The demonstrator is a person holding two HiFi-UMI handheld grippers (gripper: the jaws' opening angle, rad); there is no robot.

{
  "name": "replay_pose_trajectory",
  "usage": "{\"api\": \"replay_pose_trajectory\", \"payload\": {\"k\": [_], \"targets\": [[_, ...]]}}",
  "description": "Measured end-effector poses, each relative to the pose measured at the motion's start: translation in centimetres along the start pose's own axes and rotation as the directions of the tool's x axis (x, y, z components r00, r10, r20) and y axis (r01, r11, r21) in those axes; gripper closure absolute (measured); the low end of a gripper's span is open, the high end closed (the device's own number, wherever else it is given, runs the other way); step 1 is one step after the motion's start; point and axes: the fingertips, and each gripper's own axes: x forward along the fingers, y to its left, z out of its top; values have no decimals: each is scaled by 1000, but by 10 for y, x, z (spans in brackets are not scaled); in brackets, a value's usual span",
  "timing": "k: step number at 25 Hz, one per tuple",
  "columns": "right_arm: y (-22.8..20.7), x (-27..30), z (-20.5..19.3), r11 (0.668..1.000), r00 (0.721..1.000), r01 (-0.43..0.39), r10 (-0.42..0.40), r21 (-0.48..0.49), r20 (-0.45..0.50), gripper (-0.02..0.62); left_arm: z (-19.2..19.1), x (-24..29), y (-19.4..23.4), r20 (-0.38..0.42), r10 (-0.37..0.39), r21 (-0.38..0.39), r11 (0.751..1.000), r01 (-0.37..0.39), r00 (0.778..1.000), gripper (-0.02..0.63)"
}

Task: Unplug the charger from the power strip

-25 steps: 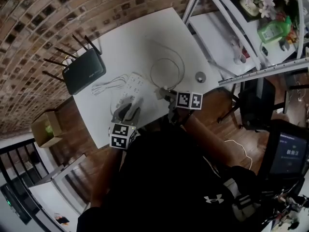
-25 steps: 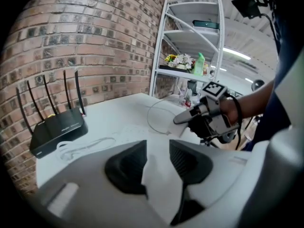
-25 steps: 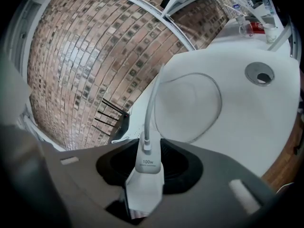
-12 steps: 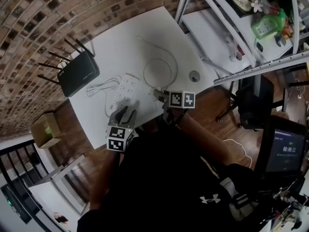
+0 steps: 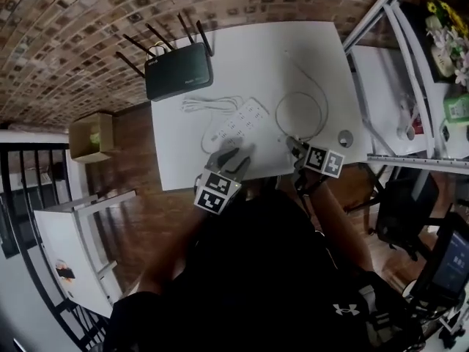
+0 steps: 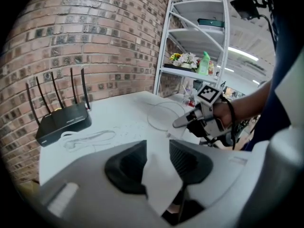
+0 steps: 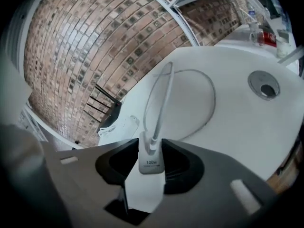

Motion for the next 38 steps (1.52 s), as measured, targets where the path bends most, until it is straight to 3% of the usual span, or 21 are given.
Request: {"api": "replay_pose_trajectory", "payload": {"k": [9, 13, 15, 17, 20, 22, 24, 27, 32, 38], "targets": [[-37, -13, 7, 983, 983, 183, -183, 31, 16, 306, -2, -1, 5, 7, 10, -28, 1000, -10, 1000, 457], [-42, -33, 20, 955, 953, 295, -294, -7, 77, 299, 0, 0, 10, 17, 6, -35, 999, -5, 1000, 457], [-31, -40, 32, 953, 949, 301, -295, -39, 114, 301, 3, 1, 12, 23, 3, -36, 999, -2, 1000, 457], [-6, -43, 44, 963, 959, 255, -241, -83, 149, 333, 7, 1, 13, 30, -4, -39, 999, 5, 1000, 457], [46, -44, 58, 974, 976, 147, -115, -172, 185, 445, 16, -2, 15, 56, -19, -56, 998, 22, 998, 457], [86, -44, 63, 969, 982, 64, -19, -238, 189, 553, 26, -9, 19, 90, -15, -65, 998, 21, 996, 459], [124, -42, 61, 949, 980, -35, 95, -313, 177, 580, 40, -19, 26, 140, 13, -70, 998, -3, 990, 490], [170, -47, 60, 878, 962, -111, 212, -466, 170, 584, 64, -38, 36, 233, 58, -86, 996, -39, 971, 556], [219, -60, 62, 694, 937, -59, 286, -717, 199, 584, 96, -73, 40, 353, 94, -90, 994, -66, 931, 601], [247, -70, 65, 657, 909, -67, 350, -751, 225, 584, 107, -93, 38, 407, 110, -86, 993, -82, 907, 601]]}}
